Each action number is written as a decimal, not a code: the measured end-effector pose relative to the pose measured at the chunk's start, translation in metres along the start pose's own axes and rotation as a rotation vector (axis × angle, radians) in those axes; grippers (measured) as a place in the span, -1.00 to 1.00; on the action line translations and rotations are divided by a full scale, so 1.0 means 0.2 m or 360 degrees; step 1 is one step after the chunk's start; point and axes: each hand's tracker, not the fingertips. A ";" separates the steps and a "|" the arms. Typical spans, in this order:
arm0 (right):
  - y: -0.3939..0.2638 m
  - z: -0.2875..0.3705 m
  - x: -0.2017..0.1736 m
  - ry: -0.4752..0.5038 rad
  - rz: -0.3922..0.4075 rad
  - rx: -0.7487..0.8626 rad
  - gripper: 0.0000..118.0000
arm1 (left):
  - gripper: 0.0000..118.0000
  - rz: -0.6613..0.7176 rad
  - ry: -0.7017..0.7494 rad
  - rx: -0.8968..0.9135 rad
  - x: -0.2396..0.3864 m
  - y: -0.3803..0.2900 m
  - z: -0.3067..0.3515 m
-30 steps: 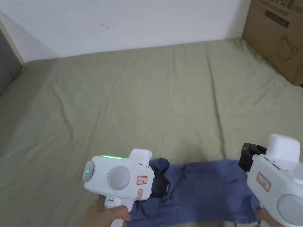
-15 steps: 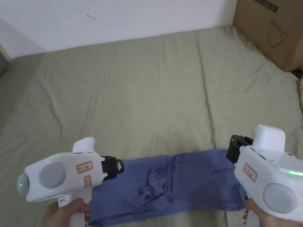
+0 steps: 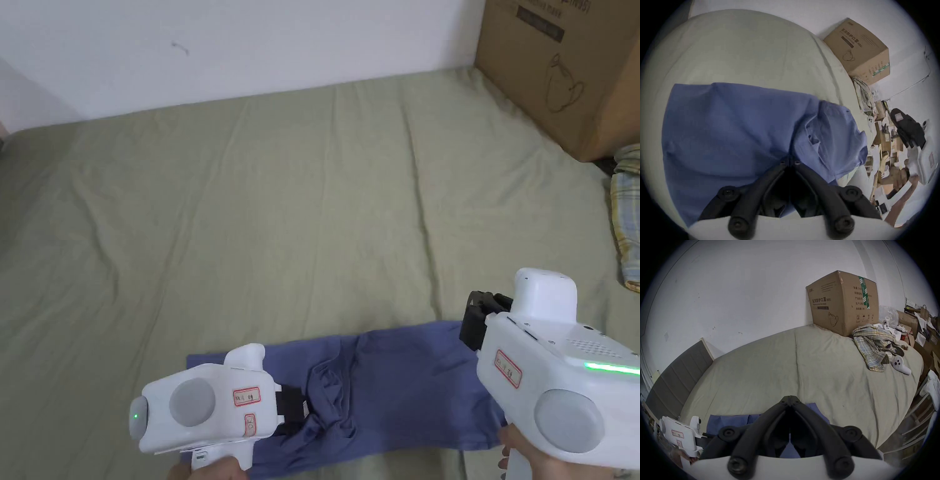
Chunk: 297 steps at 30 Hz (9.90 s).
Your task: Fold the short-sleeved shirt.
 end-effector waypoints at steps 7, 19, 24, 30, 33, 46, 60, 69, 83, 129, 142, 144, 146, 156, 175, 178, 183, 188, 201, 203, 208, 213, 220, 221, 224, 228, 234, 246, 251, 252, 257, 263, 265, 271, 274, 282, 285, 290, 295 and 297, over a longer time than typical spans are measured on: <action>0.01 0.01 0.03 0.0005 -0.0020 -0.0003 -0.99 | -0.97 -0.0070 -0.0168 -0.0065 0.15 -0.02 -0.05; 0.03 0.08 0.04 -0.0006 0.0009 0.0017 -0.99 | -0.97 -0.0186 -0.0223 -0.0102 0.23 -0.08 0.01; 0.05 0.10 0.01 0.0008 0.0011 0.0033 -0.99 | -0.97 -0.0073 -0.0250 0.0149 0.08 0.00 0.33; 0.03 0.09 -0.08 0.0037 0.0069 0.0017 -0.99 | -0.97 0.0258 -0.0211 0.0392 -0.39 -0.02 0.66; 0.02 0.07 -0.14 0.0064 0.0107 -0.0006 -0.99 | -0.97 0.0440 -0.0140 0.0439 -0.63 -0.11 0.73; -0.02 0.02 -0.38 0.0155 0.0289 -0.0079 -0.99 | 0.82 0.0682 -0.0596 0.0289 -0.86 -0.17 0.40; -0.01 0.03 -0.34 0.0069 0.0350 -0.0145 -0.99 | -0.85 0.0648 -0.0664 0.0111 -0.96 -0.08 0.24; -0.01 0.01 -0.36 0.0081 0.0346 -0.0154 -0.99 | -0.85 0.0609 -0.0499 0.0104 -1.10 -0.10 0.54; -0.07 0.01 -0.31 0.0146 0.0288 -0.0201 -0.99 | -0.85 0.0204 0.0037 0.0185 -0.59 0.09 0.88; -0.09 0.09 0.28 0.0061 -0.0158 -0.0210 -0.99 | -0.94 -0.0240 0.0083 -0.0174 0.40 0.03 -0.08; -0.10 0.10 0.34 0.0024 -0.0179 -0.0224 -0.99 | -0.94 -0.0540 -0.0022 -0.0276 0.74 -0.09 -0.31; -0.11 0.11 0.35 0.0016 -0.0185 -0.0228 -0.99 | -0.94 -0.0527 -0.0075 -0.0297 0.74 -0.09 -0.32; -0.10 0.12 0.36 0.0013 -0.0185 -0.0226 -0.99 | -0.94 -0.0512 -0.0101 -0.0288 0.72 -0.10 -0.30; -0.02 0.11 0.20 0.0147 -0.0054 -0.0256 -0.99 | -0.94 -0.0142 -0.0375 0.0039 0.31 0.03 0.20; -0.29 -0.44 -0.34 0.0348 0.0157 -0.1099 -0.99 | -0.88 0.0460 -0.0500 0.0178 -0.54 -0.18 0.35; -0.30 -0.44 -0.35 0.0335 0.0173 -0.1096 -0.99 | -0.05 0.0471 -0.0540 0.0108 -0.53 -0.13 0.27; -0.32 -0.42 -0.37 0.0307 0.0226 -0.1067 -0.99 | 0.91 0.0574 -0.0734 0.0076 -0.52 -0.07 0.11; -0.32 -0.43 -0.33 0.0326 0.0108 -0.1076 -0.99 | 0.91 0.0628 -0.0869 0.0095 -0.49 -0.02 -0.01; -0.30 -0.40 -0.30 0.0376 0.0013 -0.1039 -0.99 | -0.76 0.0817 -0.0894 -0.0077 -0.52 0.01 -0.18; -0.27 -0.35 -0.34 0.0337 0.0059 -0.0972 -0.99 | -0.76 0.0647 -0.0801 -0.0069 -0.47 0.03 -0.16; -0.14 -0.22 -0.47 0.0371 0.0177 -0.0577 -0.99 | -0.76 0.0597 -0.0725 -0.0076 -0.48 0.07 -0.05; 0.02 -0.07 -0.70 0.0328 0.0368 -0.0101 -0.99 | -0.76 0.0503 -0.0498 0.0007 -0.65 0.09 0.23; 0.03 0.11 -0.93 0.0366 0.0462 0.0272 -0.99 | -0.76 0.0422 0.0015 0.0078 -0.97 0.13 0.69; 0.02 0.13 -0.95 0.0360 0.0452 0.0320 -0.99 | -0.76 0.0416 0.0085 0.0078 -1.03 0.14 0.76; -0.01 0.17 -0.99 0.0330 0.0409 0.0414 -0.99 | -0.76 0.0328 0.0356 0.0070 -1.14 0.15 0.92; -0.02 0.15 -1.02 0.0289 0.0421 0.0405 -0.99 | -0.76 0.0221 0.0782 0.0056 -1.25 0.18 1.07; -0.04 0.10 -1.06 0.0250 0.0428 0.0379 -0.99 | -0.76 0.0021 0.1351 -0.0026 -1.39 0.24 1.10; -0.06 0.06 -1.08 0.0279 0.0477 0.0295 -0.99 | 0.85 0.0060 0.1361 0.0158 -1.31 0.25 1.10; -0.06 0.08 -1.05 0.0282 0.0483 0.0281 -0.99 | 0.02 -0.0057 0.1198 0.0329 -1.02 0.19 1.13; -0.05 0.08 -1.03 0.0280 0.0476 0.0268 -0.99 | -0.50 -0.0076 0.1174 0.0357 -0.96 0.17 1.13; -0.02 0.13 -0.94 0.0292 0.0413 0.0245 -0.99 | -1.00 -0.0105 0.1093 0.0501 -0.64 0.09 1.11; 0.06 0.21 -0.83 0.0264 0.0414 0.0294 -0.99 | -1.00 -0.0302 0.1084 0.0787 -0.23 0.03 1.15; 0.10 0.24 -0.80 0.0253 0.0398 0.0324 -0.99 | -1.00 -0.0338 0.1074 0.0932 -0.10 0.02 1.18; 0.28 0.32 -0.75 0.0230 0.0410 0.0461 -0.99 | -1.00 -0.0387 0.1079 0.1274 0.26 0.01 1.20; 0.38 0.38 -0.75 0.0192 0.0455 0.0567 -0.99 | -1.00 -0.0467 0.1099 0.1431 0.40 0.00 1.21; 0.52 0.48 -0.74 0.0188 0.0456 0.0712 -0.99 | -1.00 -0.0551 0.1134 0.1687 0.63 -0.02 1.29; 0.52 0.49 -0.75 0.0183 0.0459 0.0723 -0.93 | -1.00 -0.0571 0.1137 0.1710 0.65 -0.03 1.29; 0.48 0.49 -0.74 0.0186 0.0458 0.0722 -0.09 | 0.42 -0.0553 0.1039 0.1682 0.64 -0.04 1.30; 0.47 0.48 -0.73 0.0167 0.0460 0.0744 0.35 | 0.77 -0.0562 0.1013 0.1693 0.63 -0.07 1.30; 0.47 0.48 -0.73 0.0146 0.0458 0.0755 0.42 | 0.78 -0.0609 0.1004 0.1693 0.64 -0.08 1.30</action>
